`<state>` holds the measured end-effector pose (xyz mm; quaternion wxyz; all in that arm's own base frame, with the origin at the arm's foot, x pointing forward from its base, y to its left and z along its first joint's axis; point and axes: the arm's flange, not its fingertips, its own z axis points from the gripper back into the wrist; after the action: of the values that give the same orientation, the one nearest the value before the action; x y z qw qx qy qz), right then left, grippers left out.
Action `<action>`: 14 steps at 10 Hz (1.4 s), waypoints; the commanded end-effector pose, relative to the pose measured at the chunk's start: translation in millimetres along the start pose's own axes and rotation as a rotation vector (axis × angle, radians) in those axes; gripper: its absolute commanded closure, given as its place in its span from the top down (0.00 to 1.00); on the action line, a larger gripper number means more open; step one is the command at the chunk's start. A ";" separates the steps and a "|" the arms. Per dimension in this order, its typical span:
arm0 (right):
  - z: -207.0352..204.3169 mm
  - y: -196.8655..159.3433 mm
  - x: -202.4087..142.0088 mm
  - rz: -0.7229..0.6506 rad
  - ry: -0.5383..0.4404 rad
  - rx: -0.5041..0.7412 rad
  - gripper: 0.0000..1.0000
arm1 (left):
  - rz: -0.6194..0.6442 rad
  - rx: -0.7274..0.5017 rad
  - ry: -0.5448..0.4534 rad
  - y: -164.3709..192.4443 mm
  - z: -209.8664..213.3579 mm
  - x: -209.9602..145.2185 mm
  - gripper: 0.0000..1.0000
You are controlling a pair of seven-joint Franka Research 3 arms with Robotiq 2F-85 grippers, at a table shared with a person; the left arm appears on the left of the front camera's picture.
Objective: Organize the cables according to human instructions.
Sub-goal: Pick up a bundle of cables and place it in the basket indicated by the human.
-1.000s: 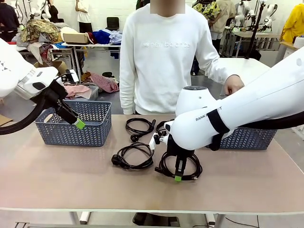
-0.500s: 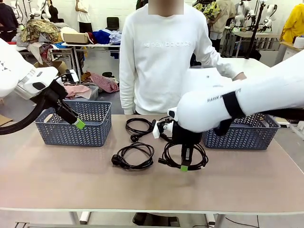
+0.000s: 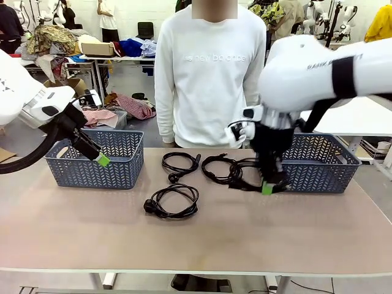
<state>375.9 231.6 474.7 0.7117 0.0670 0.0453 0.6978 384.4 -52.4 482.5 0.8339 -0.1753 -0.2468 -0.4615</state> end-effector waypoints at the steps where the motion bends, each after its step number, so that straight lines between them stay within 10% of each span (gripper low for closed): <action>1: 24.2 -18.1 -27.7 0.021 0.021 -0.034 0.00 | -0.015 -0.017 -0.025 1.4 -1.0 -2.0 1.00; 7: 68.9 -94.2 -109.0 0.010 0.047 -0.069 0.00 | -0.015 -0.017 -0.025 1.4 -1.0 -2.0 1.00; 14: 62.4 -93.6 -111.9 -0.019 0.029 -0.078 0.00 | -0.015 -0.017 -0.025 1.4 -1.0 -2.0 1.00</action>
<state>481.6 119.0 517.3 0.7180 0.0293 0.0300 0.6948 384.5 -52.3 482.6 0.8339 -0.1753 -0.2468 -0.4614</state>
